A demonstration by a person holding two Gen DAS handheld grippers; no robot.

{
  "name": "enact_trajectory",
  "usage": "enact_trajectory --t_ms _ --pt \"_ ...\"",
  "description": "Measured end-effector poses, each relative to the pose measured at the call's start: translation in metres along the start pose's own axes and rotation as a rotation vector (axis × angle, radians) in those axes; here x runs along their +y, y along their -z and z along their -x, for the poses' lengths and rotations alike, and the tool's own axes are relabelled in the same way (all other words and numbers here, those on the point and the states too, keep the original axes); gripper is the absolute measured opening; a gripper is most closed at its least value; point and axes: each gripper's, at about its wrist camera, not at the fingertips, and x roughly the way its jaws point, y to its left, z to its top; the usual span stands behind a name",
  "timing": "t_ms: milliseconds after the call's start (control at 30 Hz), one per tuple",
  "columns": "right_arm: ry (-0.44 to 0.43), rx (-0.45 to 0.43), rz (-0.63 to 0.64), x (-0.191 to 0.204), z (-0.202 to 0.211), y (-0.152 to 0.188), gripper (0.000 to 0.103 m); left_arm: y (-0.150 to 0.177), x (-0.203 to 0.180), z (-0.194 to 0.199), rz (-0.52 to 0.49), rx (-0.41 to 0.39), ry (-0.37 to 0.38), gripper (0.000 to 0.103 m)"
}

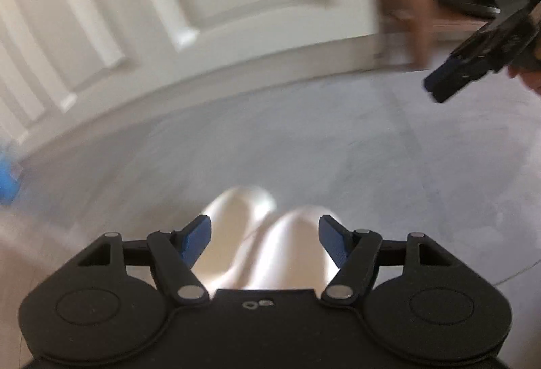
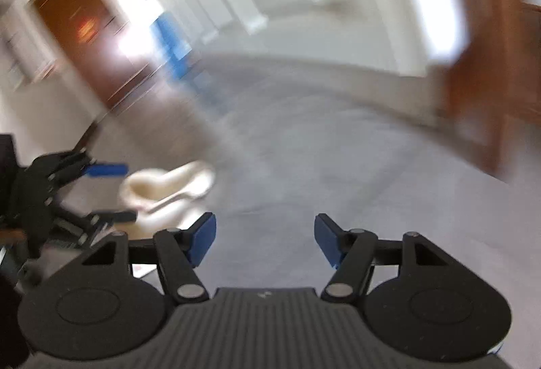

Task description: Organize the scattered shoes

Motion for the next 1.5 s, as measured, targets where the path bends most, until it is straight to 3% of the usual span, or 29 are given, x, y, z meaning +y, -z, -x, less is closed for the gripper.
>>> enact_trajectory --t_ms 167,300,400,467,600,633,667,700,767,833,1000,1033,1067,1133,1367,1500 --pt "-0.114 0.113 0.172 0.059 -0.057 -0.041 0.068 0.046 0.043 0.009 0.086 0.122 -0.026 0.07" --pt "-0.192 0.176 0.302 0.103 -0.094 -0.043 0.068 0.073 0.054 0.012 0.16 0.134 -0.015 0.07" --pt "-0.2 0.201 0.323 0.127 -0.118 -0.04 0.065 0.078 0.054 0.015 0.161 0.112 -0.063 0.07" --pt "-0.168 0.232 0.328 0.141 -0.136 -0.044 0.051 0.083 0.057 0.02 0.207 0.101 -0.11 0.07" --pt "-0.109 0.266 0.393 0.162 -0.156 -0.047 0.052 0.091 0.07 0.028 0.327 0.077 -0.152 0.07" --pt "-0.033 0.255 0.621 0.182 -0.167 -0.041 0.053 0.095 0.076 0.03 0.375 0.069 -0.156 0.07" --pt "-0.025 0.256 0.701 0.187 -0.168 -0.037 0.052 0.096 0.079 0.031 0.399 0.062 -0.157 0.07" --pt "-0.017 0.23 0.907 0.196 -0.173 -0.027 0.053 0.096 0.081 0.032 0.419 0.054 -0.157 0.07" --pt "-0.08 0.251 1.098 0.2 -0.183 -0.017 0.052 0.091 0.081 0.03 0.435 0.037 -0.157 0.07" --pt "-0.15 0.322 1.172 0.201 -0.199 -0.015 0.052 0.087 0.079 0.028 0.452 0.019 -0.163 0.07" --pt "-0.231 0.398 1.252 0.204 -0.243 -0.023 0.055 0.085 0.081 0.032 0.489 -0.012 -0.163 0.07" --pt "-0.284 0.426 1.244 0.204 -0.25 -0.027 0.05 0.085 0.082 0.03 0.492 -0.013 -0.166 0.07" --pt "-0.314 0.452 1.212 0.202 -0.255 -0.032 0.038 0.085 0.082 0.028 0.499 -0.015 -0.167 0.07" --pt "-0.354 0.483 1.166 0.198 -0.261 -0.039 0.03 0.081 0.082 0.027 0.519 -0.026 -0.168 0.07" --pt "-0.308 0.554 1.162 0.163 -0.216 -0.031 0.021 0.062 0.071 0.023 0.513 -0.069 -0.147 0.071" --pt "-0.21 0.614 1.285 0.12 -0.169 -0.02 0.021 0.043 0.05 0.015 0.473 -0.095 -0.077 0.071"
